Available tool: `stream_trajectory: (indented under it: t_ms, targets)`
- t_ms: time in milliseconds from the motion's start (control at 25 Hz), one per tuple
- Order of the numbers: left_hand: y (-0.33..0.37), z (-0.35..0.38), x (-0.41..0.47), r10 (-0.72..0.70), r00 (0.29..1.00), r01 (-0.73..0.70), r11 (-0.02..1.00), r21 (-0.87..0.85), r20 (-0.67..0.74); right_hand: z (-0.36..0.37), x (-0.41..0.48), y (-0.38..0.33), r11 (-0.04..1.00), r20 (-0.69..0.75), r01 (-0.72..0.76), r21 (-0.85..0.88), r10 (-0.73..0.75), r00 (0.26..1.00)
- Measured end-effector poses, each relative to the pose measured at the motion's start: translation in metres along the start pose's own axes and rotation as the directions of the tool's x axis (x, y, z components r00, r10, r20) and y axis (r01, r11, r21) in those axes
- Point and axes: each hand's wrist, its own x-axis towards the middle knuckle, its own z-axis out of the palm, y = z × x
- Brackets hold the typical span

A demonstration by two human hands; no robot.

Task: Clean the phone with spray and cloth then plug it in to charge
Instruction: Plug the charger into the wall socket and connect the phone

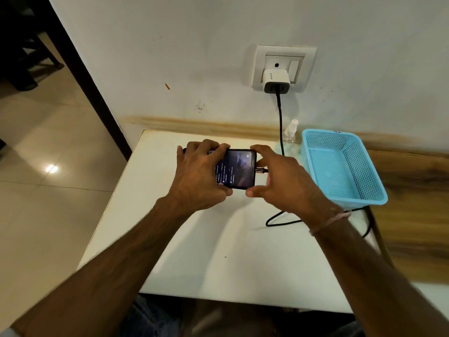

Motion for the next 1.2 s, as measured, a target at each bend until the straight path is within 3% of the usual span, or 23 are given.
stream_trajectory:
  t_ms: [80, 240, 440, 680, 1200]
  targets:
    - [-0.004, 0.005, 0.001, 0.000, 0.997, -0.004, 0.999, 0.042, 0.076, 0.015, 0.004, 0.005, 0.984, -0.023, 0.030, -0.175, -0.034, 0.999]
    - [-0.015, 0.014, 0.007, 0.041, 0.982, -0.064, 0.990, 0.125, 0.183, 0.039, 0.015, 0.013, 0.949, -0.084, 0.075, -0.306, -0.105, 0.991]
    - [-0.044, 0.017, 0.017, 0.094, 0.953, -0.138, 0.981, 0.136, 0.289, 0.050, 0.038, 0.018, 0.971, 0.004, 0.126, -0.204, -0.128, 0.992]
    - [-0.075, 0.018, 0.050, 0.078, 0.927, -0.102, 0.994, 0.048, 0.367, 0.052, 0.073, 0.022, 0.992, 0.084, 0.104, -0.076, -0.097, 0.992]
    - [-0.114, 0.023, 0.114, 0.082, 0.900, -0.150, 0.980, 0.127, 0.428, 0.072, 0.141, 0.021, 0.993, 0.111, 0.018, -0.115, -0.005, 0.994]
